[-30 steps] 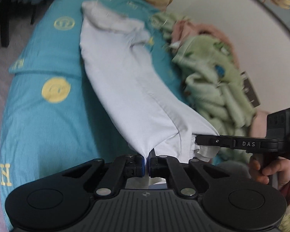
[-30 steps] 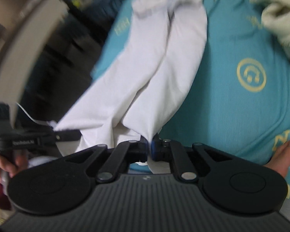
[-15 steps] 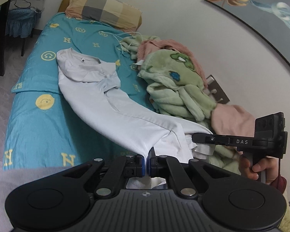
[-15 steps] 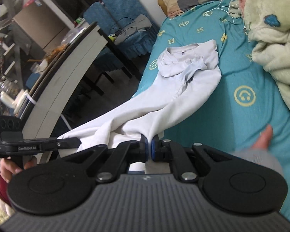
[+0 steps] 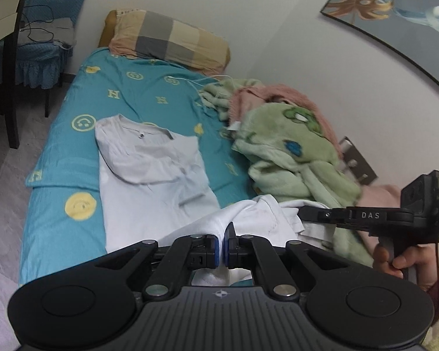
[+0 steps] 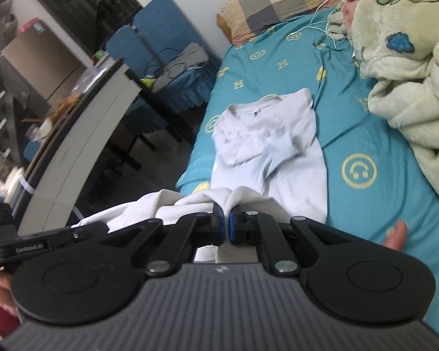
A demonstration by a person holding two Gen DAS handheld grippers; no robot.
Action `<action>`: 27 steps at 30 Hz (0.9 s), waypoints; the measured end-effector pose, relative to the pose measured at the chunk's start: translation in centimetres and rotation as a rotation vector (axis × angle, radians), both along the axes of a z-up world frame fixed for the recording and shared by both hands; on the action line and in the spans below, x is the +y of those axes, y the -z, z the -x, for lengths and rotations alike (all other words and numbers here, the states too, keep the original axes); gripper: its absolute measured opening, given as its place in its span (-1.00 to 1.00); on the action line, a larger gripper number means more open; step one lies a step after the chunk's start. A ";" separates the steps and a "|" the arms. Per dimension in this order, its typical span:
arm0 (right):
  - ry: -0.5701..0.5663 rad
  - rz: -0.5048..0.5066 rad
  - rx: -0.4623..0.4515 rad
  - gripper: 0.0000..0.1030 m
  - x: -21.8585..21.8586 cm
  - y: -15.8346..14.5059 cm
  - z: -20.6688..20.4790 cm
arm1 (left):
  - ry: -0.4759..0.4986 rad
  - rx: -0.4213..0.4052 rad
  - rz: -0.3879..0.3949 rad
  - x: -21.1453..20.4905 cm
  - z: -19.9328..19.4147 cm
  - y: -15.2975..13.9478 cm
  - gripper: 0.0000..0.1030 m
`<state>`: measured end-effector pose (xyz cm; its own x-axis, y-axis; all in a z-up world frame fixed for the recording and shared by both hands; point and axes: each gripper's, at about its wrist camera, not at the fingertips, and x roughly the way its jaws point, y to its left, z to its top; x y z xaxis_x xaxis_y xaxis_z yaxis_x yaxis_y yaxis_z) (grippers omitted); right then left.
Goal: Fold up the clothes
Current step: 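Fold the held hem end with the left gripper up toward the collar, then open the left gripper and release the folded hem onto the shirt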
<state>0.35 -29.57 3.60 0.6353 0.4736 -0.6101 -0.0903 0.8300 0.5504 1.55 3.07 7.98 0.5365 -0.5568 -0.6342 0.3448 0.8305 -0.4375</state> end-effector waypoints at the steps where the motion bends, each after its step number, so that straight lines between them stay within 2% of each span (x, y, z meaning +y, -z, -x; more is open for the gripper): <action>1: 0.007 0.003 0.008 -0.86 0.0 0.7 -1.5 | -0.011 0.002 -0.006 -0.1 -1.6 0.7 -0.93; 7: 0.041 0.019 0.056 -0.86 0.4 5.7 -10.3 | -0.056 0.017 -0.070 -0.8 -11.2 6.4 -0.92; 12: 0.023 0.106 0.105 -0.86 1.4 10.7 -17.3 | -0.060 0.013 -0.168 -2.1 -17.6 12.7 -0.92; 17: -0.019 0.204 0.161 -0.86 2.4 15.8 -22.3 | -0.055 0.031 -0.240 -3.0 -21.4 18.6 -0.89; 21: -0.020 0.194 0.184 -0.85 2.2 17.5 -23.3 | -0.045 0.039 -0.241 -3.0 -22.0 20.4 -0.83; 24: -0.005 0.176 0.193 -0.82 2.0 17.8 -23.3 | -0.049 0.035 -0.219 -2.8 -21.3 19.6 -0.48; 26: 0.012 0.162 0.197 -0.78 1.9 17.3 -22.8 | -0.062 0.032 -0.199 -2.5 -20.1 18.8 0.00; 27: 0.015 0.160 0.200 -0.76 1.9 17.0 -22.4 | -0.070 0.029 -0.191 -2.3 -19.2 18.4 0.04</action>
